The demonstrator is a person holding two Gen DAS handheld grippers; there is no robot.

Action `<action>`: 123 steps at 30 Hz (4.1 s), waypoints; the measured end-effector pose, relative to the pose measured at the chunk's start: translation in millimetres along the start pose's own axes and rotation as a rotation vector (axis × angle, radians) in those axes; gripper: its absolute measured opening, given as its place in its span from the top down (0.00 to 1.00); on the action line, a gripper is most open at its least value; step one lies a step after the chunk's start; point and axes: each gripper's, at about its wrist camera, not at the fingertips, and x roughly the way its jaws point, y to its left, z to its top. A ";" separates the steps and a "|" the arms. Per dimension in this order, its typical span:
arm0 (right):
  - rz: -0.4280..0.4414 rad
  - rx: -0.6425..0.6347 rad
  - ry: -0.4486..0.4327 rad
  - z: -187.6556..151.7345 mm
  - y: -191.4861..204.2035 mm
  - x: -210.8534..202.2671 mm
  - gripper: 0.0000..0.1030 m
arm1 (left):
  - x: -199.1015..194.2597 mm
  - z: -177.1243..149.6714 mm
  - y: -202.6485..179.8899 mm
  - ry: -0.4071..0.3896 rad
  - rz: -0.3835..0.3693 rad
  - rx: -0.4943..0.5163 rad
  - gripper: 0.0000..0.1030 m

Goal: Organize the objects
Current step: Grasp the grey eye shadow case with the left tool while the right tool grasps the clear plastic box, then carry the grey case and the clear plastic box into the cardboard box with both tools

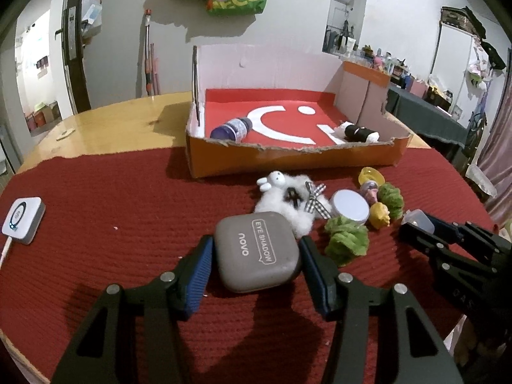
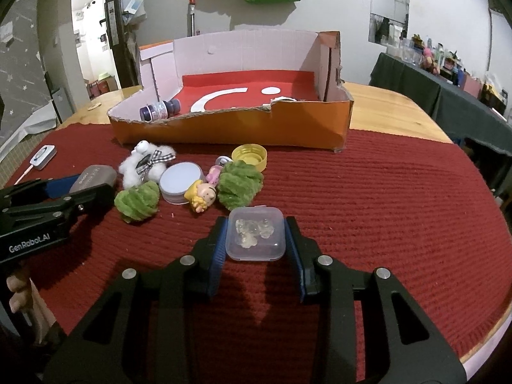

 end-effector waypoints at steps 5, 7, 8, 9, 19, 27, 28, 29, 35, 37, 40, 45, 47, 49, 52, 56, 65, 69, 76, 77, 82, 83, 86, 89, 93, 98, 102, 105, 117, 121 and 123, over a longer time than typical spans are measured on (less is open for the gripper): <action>-0.003 0.002 -0.005 1.4 -1.0 -3.1 0.68 | -4.6 2.3 0.1 -0.013 -0.003 0.002 0.45; -0.006 0.001 -0.011 2.8 -1.2 -5.8 0.68 | -6.1 3.2 -0.7 -0.017 -0.004 0.003 0.45; -0.007 -0.001 -0.013 3.5 -1.2 -6.8 0.68 | -7.0 3.8 -0.8 -0.020 -0.005 0.003 0.45; -0.009 -0.002 -0.016 4.3 -0.8 -7.9 0.68 | -8.1 4.5 -1.1 -0.024 -0.005 0.004 0.45; -0.015 -0.011 -0.050 16.1 -0.1 -22.8 0.68 | -22.3 15.3 -5.2 -0.069 -0.007 0.016 0.45; -0.014 -0.013 -0.080 30.5 -0.1 -30.3 0.68 | -28.0 27.8 -7.0 -0.101 -0.008 0.026 0.45; -0.015 -0.014 -0.082 32.7 -0.3 -30.6 0.68 | -28.6 29.1 -7.2 -0.102 -0.008 0.028 0.46; -0.014 -0.015 -0.084 33.9 -0.4 -30.9 0.68 | -28.7 31.4 -7.8 -0.105 -0.009 0.031 0.45; -0.014 -0.021 -0.092 46.0 -1.6 -29.5 0.68 | -27.4 41.5 -9.0 -0.119 -0.009 0.035 0.45; -0.015 -0.024 -0.090 50.1 -2.5 -28.5 0.68 | -26.3 43.7 -9.0 -0.120 -0.010 0.036 0.46; -0.015 -0.027 -0.090 55.4 -3.0 -26.5 0.68 | -24.8 47.7 -9.7 -0.123 -0.007 0.041 0.45; -0.013 -0.030 -0.093 63.7 -4.4 -25.5 0.68 | -23.8 55.7 -10.0 -0.130 -0.008 0.045 0.45; -0.014 -0.033 -0.096 66.8 -3.8 -25.1 0.68 | -23.2 59.0 -9.8 -0.133 -0.008 0.047 0.45; -0.013 -0.036 -0.098 70.8 -3.9 -24.2 0.68 | -22.3 62.4 -10.2 -0.134 -0.010 0.049 0.45; -0.012 -0.042 -0.099 76.4 -3.7 -22.2 0.68 | -20.6 67.0 -10.6 -0.135 -0.014 0.054 0.45; -0.006 -0.047 -0.100 83.9 -3.7 -18.8 0.68 | -17.3 73.3 -10.7 -0.132 -0.025 0.060 0.45; 0.051 -0.058 -0.075 102.7 -3.5 -2.3 0.68 | -0.4 88.4 -12.8 -0.087 -0.080 0.078 0.45; 0.072 -0.072 -0.054 111.0 -3.2 8.5 0.68 | 11.5 94.9 -14.8 -0.055 -0.110 0.087 0.45; 0.124 -0.086 0.008 122.2 -5.1 34.9 0.68 | 37.6 105.7 -17.5 0.029 -0.187 0.103 0.45; 0.133 -0.086 0.020 123.2 -6.0 39.0 0.68 | 41.5 106.8 -18.4 0.041 -0.195 0.109 0.45; 0.161 -0.105 0.069 127.1 -6.8 55.0 0.68 | 55.4 111.5 -22.3 0.080 -0.211 0.151 0.45; 0.170 -0.108 0.082 128.0 -7.0 58.4 0.68 | 57.0 112.5 -22.7 0.085 -0.213 0.157 0.45; 0.193 -0.108 0.115 129.6 -7.7 67.9 0.68 | 64.2 115.6 -23.0 0.112 -0.229 0.174 0.45; 0.195 -0.117 0.139 129.9 -7.2 75.5 0.68 | 72.3 118.3 -22.4 0.142 -0.249 0.184 0.45; 0.208 -0.122 0.180 129.6 -7.7 86.0 0.68 | 81.3 120.3 -23.5 0.178 -0.267 0.215 0.45; 0.215 -0.133 0.222 129.4 -7.1 95.8 0.68 | 93.1 122.7 -23.6 0.228 -0.281 0.238 0.45; 0.220 -0.138 0.252 129.3 -7.1 102.8 0.68 | 101.8 122.6 -22.0 0.259 -0.287 0.244 0.45; 0.223 -0.140 0.276 129.5 -7.7 108.7 0.67 | 105.7 122.9 -21.7 0.277 -0.302 0.249 0.45; 0.219 -0.171 0.309 131.3 -5.1 114.9 0.67 | 115.0 121.8 -23.1 0.286 -0.297 0.292 0.45; 0.220 -0.174 0.314 131.0 -6.3 114.1 0.67 | 116.2 121.7 -24.6 0.282 -0.297 0.306 0.45; 0.220 -0.176 0.315 130.8 -6.4 113.7 0.67 | 116.9 121.8 -24.8 0.282 -0.298 0.309 0.45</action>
